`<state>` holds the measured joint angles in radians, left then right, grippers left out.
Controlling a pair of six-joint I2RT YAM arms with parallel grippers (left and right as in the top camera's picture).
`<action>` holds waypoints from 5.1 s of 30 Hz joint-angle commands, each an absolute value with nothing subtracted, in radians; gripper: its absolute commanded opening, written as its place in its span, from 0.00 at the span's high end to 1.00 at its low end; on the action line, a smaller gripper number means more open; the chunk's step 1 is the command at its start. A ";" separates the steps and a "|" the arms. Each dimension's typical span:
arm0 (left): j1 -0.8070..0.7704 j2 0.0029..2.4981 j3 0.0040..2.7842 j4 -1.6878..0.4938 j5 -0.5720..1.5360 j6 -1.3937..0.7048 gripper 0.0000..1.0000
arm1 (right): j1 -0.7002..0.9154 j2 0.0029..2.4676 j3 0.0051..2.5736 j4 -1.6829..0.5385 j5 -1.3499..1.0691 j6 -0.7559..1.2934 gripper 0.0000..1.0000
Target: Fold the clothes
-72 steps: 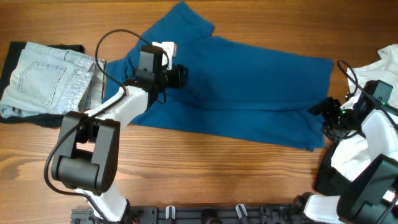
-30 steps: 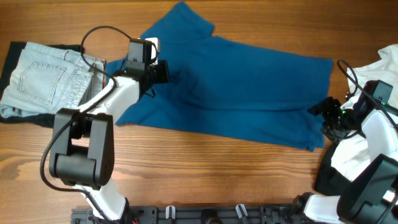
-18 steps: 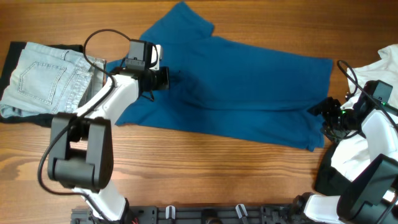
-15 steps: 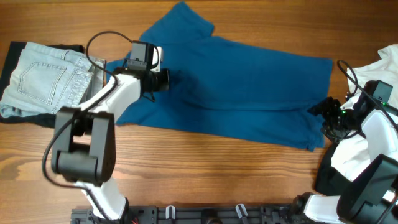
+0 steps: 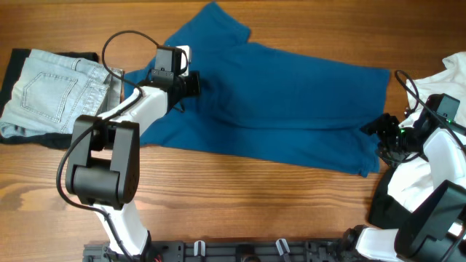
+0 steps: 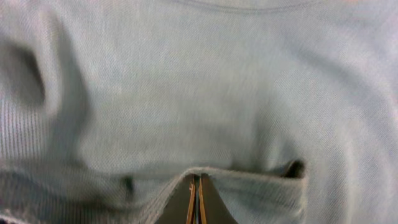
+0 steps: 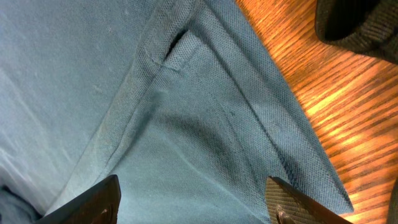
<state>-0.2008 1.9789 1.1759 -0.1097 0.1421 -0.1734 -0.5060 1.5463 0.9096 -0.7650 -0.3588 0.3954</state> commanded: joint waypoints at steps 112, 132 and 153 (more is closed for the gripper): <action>-0.232 1.925 1.099 0.012 0.227 0.076 0.40 | -0.344 1.506 0.857 -0.620 -0.516 0.276 0.22; -0.224 1.879 1.100 -0.012 0.172 0.037 0.96 | -0.344 1.506 0.857 -0.633 -0.463 0.281 0.23; -0.216 1.842 1.100 -0.132 0.017 0.037 0.96 | -0.344 1.551 0.850 -0.635 -0.202 0.452 0.34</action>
